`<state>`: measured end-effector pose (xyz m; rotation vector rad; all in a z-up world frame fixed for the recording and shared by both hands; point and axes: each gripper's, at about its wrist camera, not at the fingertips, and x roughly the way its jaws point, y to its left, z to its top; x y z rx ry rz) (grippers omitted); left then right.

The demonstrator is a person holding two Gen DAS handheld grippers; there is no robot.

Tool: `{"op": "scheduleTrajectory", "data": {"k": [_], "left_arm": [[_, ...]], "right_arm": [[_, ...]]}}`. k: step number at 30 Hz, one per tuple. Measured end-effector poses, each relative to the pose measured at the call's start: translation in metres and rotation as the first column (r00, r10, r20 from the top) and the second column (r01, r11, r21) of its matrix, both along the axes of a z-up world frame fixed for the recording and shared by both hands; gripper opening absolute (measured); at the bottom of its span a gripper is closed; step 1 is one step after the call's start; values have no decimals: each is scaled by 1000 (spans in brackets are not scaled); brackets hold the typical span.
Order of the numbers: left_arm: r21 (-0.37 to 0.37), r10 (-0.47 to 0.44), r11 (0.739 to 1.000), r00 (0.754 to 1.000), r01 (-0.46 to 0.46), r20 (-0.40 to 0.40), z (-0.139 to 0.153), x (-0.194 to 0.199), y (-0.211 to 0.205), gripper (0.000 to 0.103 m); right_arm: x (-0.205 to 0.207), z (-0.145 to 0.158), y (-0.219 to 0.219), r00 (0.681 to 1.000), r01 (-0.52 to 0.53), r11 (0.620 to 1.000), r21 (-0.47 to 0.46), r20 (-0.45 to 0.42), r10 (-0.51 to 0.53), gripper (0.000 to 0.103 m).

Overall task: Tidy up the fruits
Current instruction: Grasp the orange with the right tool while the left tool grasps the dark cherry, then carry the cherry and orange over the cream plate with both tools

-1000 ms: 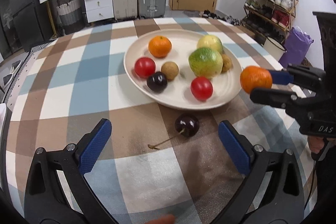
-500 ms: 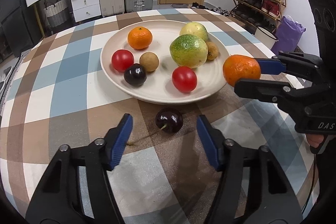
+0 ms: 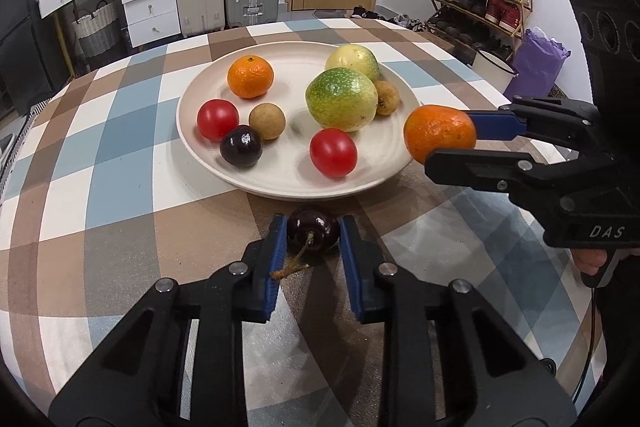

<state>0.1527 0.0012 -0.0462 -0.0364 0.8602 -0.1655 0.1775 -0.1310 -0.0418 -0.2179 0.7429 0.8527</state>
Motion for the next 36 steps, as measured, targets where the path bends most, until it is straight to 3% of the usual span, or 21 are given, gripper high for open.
{"op": "scheduleTrajectory", "data": {"k": [12,21,36], "left_arm": [[-24,-18,1000,996,20,82,23,-16,1,24],[-68,50,997,980,-37,193,55,-24,9,24],[-45,106,994,963,-98,246,88,15,16,24]], "right_arm": [[6,4,-10,999,32,999,31,5,-32,42],[7,19,-21,996,73,991,108,42,-78,42],[41,44,-10,989,139,984,115,33,-144,42]]}}
